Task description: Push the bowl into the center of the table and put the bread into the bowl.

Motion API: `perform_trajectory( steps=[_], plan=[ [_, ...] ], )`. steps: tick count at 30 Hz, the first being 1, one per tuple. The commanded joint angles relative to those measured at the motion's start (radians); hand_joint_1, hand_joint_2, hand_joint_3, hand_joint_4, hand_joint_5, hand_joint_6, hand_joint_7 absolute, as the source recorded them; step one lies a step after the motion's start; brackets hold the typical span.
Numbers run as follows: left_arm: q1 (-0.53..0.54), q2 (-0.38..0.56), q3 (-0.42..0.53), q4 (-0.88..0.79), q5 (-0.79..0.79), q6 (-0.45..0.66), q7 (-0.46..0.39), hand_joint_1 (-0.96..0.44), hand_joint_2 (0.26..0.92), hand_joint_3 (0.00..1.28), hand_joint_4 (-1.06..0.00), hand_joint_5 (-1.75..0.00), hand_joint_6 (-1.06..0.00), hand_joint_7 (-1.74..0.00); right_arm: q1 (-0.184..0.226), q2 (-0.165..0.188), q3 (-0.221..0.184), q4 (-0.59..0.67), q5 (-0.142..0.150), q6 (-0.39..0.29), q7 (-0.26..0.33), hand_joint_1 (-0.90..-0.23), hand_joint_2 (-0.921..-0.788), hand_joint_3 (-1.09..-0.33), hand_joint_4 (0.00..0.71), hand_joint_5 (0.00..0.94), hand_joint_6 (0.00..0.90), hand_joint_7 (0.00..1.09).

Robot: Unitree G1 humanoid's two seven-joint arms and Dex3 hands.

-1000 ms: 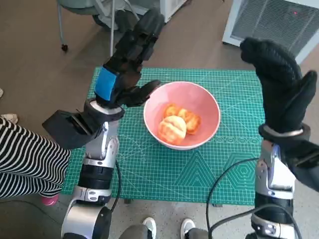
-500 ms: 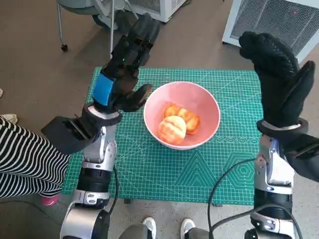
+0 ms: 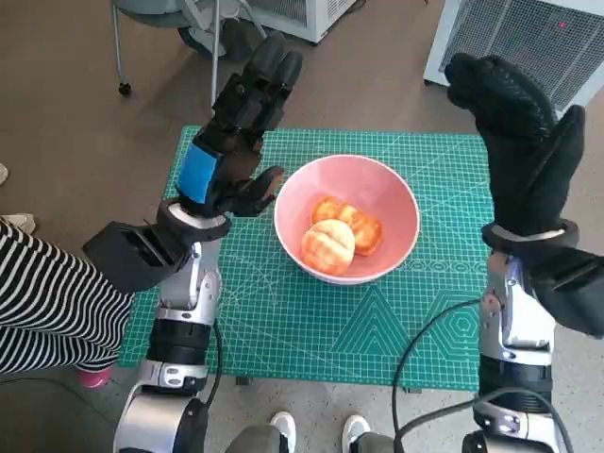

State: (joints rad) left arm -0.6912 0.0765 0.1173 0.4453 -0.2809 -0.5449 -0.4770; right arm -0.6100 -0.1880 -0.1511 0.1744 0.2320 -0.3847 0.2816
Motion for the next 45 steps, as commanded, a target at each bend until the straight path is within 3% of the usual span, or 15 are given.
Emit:
perform_trajectory(
  steps=[1, 20, 45],
  plan=[
    [0.012, 0.008, 0.002, -0.016, -0.003, 0.006, 0.004, -0.78, 0.921, 0.52, -0.07, 0.0, -0.11, -0.08, 0.004, 0.0, 0.003, 0.001, -0.01, 0.017, -0.009, -0.74, -0.921, -0.677, 0.175, 0.002, 0.078, 0.4],
    [0.007, 0.003, 0.034, 0.037, -0.023, -0.046, -0.005, -0.76, 0.921, 0.49, -0.06, 0.0, -0.1, -0.11, -0.001, 0.005, 0.007, 0.016, 0.016, 0.031, 0.011, -0.722, -0.921, -0.677, 0.173, 0.0, 0.078, 0.39],
    [-0.008, 0.019, 0.037, 0.067, -0.014, -0.07, -0.013, -0.74, 0.921, 0.49, -0.05, 0.0, -0.08, -0.1, 0.004, 0.015, 0.008, 0.001, 0.025, 0.056, 0.013, -0.729, -0.921, -0.668, 0.165, 0.0, 0.078, 0.39]
  ],
)
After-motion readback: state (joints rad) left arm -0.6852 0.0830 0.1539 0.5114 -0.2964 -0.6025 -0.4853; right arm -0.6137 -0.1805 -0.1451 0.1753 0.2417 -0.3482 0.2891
